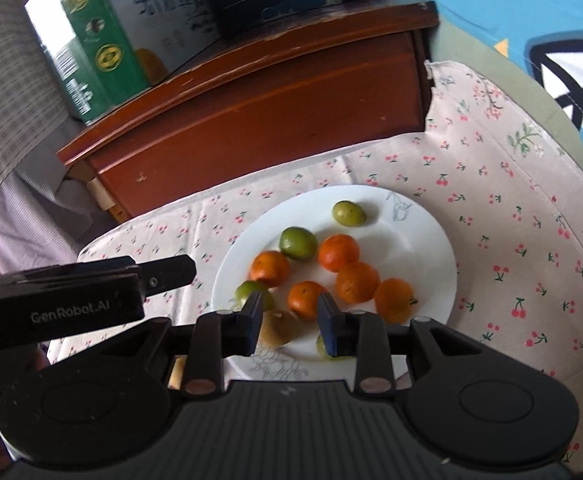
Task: Organize fruits
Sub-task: 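Withdraw both open tools from the plate toward the fruit pile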
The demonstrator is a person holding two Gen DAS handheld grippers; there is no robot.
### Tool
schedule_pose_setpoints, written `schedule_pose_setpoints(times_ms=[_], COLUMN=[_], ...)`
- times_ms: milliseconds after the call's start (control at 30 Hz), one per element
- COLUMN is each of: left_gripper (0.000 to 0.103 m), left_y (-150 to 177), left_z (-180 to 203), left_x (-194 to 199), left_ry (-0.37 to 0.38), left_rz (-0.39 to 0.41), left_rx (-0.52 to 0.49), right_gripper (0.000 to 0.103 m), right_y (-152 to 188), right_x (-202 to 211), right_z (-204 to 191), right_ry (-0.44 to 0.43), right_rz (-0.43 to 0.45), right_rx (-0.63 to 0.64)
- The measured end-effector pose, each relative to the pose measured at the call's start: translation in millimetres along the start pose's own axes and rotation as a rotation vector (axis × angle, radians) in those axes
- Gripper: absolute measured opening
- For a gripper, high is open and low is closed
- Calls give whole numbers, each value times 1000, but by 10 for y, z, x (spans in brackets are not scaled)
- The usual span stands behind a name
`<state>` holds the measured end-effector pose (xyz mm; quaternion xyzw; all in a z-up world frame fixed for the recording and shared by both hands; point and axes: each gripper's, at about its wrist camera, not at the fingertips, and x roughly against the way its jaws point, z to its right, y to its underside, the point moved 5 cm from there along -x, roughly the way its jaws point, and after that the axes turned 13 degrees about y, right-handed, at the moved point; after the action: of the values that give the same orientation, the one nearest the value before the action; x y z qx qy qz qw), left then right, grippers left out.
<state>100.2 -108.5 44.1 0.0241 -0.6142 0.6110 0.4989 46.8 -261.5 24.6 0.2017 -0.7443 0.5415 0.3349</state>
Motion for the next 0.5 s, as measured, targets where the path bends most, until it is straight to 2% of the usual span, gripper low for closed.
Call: schedule_pose_setpoints(times_ms=[500], left_gripper=[73], left_y=[329], left_z=[-95], left_x=[465], left_ry=[-78], left_rz=[-41], left_rx=[13], right_gripper=[32], right_y=[311], right_x=[240], right_z=[-205], right_ry=[-51], right_rz=[-27], right_rx=[98])
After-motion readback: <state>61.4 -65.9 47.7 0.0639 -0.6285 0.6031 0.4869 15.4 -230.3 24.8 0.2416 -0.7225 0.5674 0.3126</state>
